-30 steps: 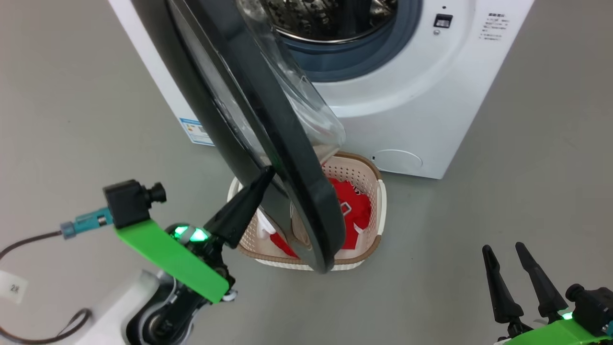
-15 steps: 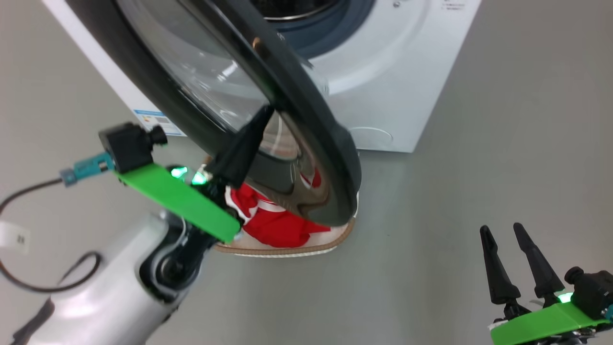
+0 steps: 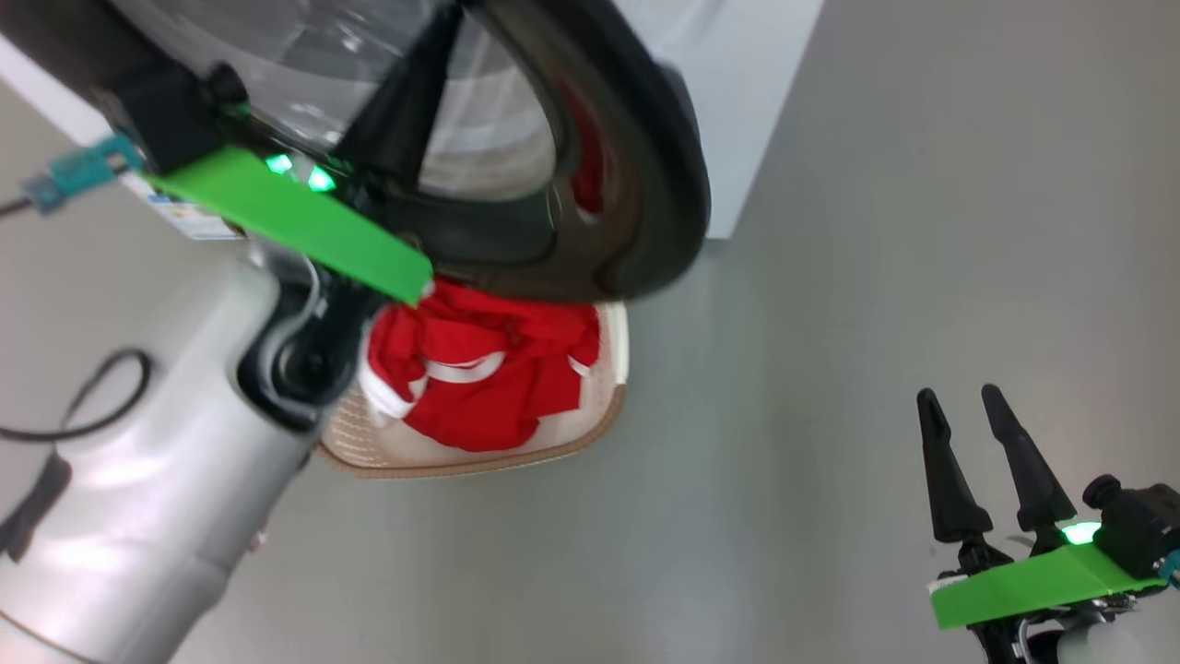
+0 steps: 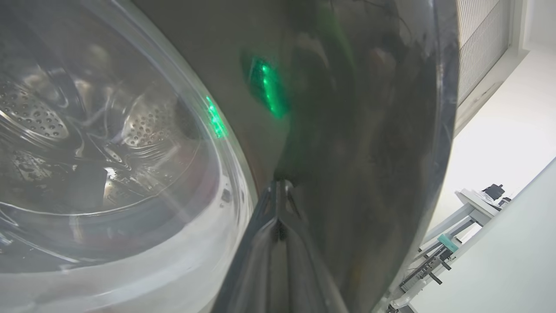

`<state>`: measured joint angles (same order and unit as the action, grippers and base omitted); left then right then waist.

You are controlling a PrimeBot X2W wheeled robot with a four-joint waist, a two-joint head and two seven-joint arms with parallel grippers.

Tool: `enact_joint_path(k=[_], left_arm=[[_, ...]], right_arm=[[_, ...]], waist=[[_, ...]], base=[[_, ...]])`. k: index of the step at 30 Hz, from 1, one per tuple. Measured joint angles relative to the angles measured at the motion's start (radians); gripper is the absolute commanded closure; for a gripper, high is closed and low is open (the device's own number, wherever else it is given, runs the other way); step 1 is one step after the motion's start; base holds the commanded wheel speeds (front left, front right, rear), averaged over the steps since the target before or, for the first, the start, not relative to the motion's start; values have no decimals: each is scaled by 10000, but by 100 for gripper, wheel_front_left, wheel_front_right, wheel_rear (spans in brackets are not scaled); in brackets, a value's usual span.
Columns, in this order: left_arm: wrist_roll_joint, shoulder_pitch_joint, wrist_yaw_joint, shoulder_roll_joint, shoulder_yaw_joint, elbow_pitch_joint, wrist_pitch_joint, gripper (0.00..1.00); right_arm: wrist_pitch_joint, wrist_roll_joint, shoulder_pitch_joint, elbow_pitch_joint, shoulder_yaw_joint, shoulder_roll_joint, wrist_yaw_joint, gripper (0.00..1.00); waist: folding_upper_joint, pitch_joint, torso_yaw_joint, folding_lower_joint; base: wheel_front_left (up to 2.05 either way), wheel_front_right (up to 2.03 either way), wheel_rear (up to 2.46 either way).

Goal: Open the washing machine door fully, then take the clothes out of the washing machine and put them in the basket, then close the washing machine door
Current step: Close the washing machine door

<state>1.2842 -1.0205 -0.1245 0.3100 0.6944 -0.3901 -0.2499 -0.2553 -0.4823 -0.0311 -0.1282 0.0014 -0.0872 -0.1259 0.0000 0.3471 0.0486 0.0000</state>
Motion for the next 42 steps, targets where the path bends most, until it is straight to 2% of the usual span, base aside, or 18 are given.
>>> enact_joint_path(k=[13,21,31,42], left_arm=[[-1087,-1283,0,-445,-1200,-1371,-42,100],[-1421,-1194,0,-581,-1463,-1570,-46,100],[-1429,629,-2,-865,-1887,-1294,-71,100],[-2341,3639,-2,-1057,-2874,-1074,-69,100]], right_arm=[[0,-2,-413,-4,13,242,0,0],[0,-2,-557,-54,-13,293,0,0],[0,-2,-348,-88,-167,176,0,0],[0,0,431,-148,-221,-92,0,0]], waist=[[0,635,-933,0],[0,538,-1089,0],[0,-110,-756,0],[0,-1049,-137,0]], base=[[0,0,0],[0,0,0],[0,0,0],[0,0,0]])
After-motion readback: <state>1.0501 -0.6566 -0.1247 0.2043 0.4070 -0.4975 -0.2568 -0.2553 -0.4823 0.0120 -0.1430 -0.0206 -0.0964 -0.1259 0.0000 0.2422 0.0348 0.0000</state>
